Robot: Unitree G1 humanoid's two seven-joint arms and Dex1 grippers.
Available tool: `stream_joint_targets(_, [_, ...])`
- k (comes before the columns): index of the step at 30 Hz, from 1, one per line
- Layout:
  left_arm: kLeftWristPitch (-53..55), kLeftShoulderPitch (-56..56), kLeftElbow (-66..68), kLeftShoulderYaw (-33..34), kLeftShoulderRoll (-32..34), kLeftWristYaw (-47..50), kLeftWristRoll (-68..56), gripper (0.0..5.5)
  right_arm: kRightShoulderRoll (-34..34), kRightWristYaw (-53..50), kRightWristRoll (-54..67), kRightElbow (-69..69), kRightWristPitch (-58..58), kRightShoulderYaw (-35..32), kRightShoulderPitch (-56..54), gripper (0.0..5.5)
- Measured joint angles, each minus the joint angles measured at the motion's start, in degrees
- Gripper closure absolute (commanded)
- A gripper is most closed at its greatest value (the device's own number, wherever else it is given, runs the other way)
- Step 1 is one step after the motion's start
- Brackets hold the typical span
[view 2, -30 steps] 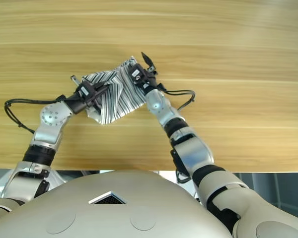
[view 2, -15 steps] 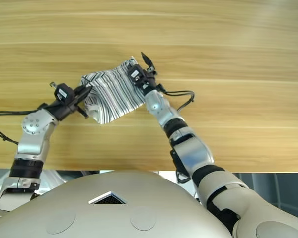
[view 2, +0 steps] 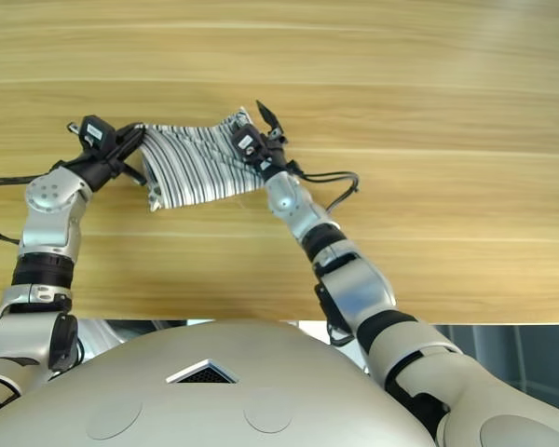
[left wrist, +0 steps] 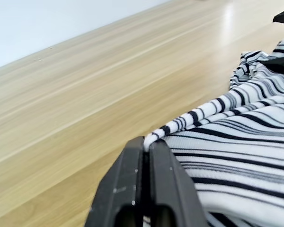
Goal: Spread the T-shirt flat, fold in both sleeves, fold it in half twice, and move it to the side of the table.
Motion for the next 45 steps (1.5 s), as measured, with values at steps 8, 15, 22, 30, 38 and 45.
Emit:
stream_joint_targets(8, [-4.44, 7.22, -6.7, -1.54, -0.43, -5.58, -1.7, 4.9, 0.03, -0.66, -0.1, 0.02, -0.03, 0.11, 0.11, 2.33])
stream_joint_targets(15, [-4.5, 13.54, -15.1, 1.46, -0.53, -6.12, -6.51, 3.72, 0.0, -0.82, -0.48, 0.08, -0.17, 0.12, 0.11, 2.33])
stream_joint_targets(22, [-3.03, 12.82, -5.86, 11.15, 1.39, 4.22, -5.69, 2.59, -0.08, -0.82, -0.49, 0.29, -0.71, 0.1, 0.12, 2.33])
stream_joint_targets(30, [-5.06, 11.77, -8.0, 18.64, -5.82, 8.97, -15.56, 2.59, -5.26, 11.74, 5.86, -37.46, -4.04, 3.89, 23.75, 2.33])
stream_joint_targets(38, [-3.58, 10.55, -17.72, 17.46, -16.18, 12.37, -20.9, 2.59, -2.24, 22.97, 7.86, -43.5, 14.73, 8.52, 25.78, 2.33])
stream_joint_targets(45, [-1.95, 8.01, -19.69, 17.51, -17.61, 14.43, -21.7, 2.59, 1.08, 22.14, 9.36, -26.8, 14.17, 6.47, 13.18, 2.33])
